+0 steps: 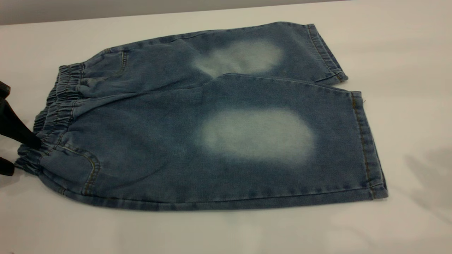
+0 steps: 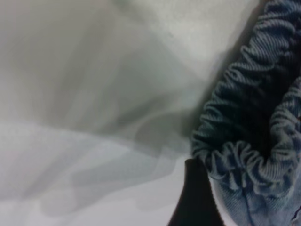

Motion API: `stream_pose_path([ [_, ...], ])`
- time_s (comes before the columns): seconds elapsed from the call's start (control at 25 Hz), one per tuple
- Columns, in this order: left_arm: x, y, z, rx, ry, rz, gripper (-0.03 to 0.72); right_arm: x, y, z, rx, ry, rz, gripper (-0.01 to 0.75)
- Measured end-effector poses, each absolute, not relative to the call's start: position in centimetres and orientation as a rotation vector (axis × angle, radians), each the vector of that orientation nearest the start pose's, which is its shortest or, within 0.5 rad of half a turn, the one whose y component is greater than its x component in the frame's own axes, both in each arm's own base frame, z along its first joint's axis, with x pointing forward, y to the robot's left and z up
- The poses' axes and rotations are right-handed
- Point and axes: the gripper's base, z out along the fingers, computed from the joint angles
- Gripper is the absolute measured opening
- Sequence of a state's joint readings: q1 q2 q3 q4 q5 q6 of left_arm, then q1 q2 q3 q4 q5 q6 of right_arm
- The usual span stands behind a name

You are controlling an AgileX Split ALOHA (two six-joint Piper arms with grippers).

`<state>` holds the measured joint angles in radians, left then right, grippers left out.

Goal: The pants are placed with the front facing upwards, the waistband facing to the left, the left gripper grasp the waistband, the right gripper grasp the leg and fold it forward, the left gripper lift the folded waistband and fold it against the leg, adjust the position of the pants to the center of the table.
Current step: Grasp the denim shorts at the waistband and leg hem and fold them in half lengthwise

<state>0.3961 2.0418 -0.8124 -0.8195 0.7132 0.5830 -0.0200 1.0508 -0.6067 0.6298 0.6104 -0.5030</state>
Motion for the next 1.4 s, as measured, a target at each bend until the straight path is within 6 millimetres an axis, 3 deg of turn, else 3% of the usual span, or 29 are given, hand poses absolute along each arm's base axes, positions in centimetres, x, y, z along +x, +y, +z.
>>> stream_pose_path([
  [0.32, 27.2, 6.5, 4.4, -0.893, 2.971, -0.834, 0.472, 19.1, 2.7, 25.5, -0.085, 2.416, 0.428, 0.402],
  [0.48, 27.3, 6.5, 4.1, -0.918, 2.955, -0.844, 0.430, 19.2, 2.7, 25.5, -0.082, 2.416, 0.429, 0.402],
  [0.6, 27.7, 6.7, 4.0, -0.951, 2.900, -0.809, 0.337, 19.1, 2.7, 25.5, -0.083, 2.417, 0.430, 0.402],
  [0.76, 28.2, 6.8, 3.9, -0.945, 2.846, -0.814, 0.123, 19.0, 3.0, 25.1, -0.010, 2.460, 0.514, 0.402],
  [0.8, 28.3, 6.7, 4.0, -0.924, 2.838, -0.834, 0.111, 19.0, 3.2, 24.9, 0.004, 2.490, 0.542, 0.402],
  [1.04, 28.6, 5.6, 4.8, -0.834, 2.774, -1.054, 0.111, 18.7, 3.7, 20.4, 0.142, 2.700, 0.685, 0.402],
  [1.4, 29.2, 4.7, 6.8, -0.744, 2.718, -1.124, 0.111, 20.0, 3.7, 14.0, 0.397, 2.872, 0.738, 0.402],
])
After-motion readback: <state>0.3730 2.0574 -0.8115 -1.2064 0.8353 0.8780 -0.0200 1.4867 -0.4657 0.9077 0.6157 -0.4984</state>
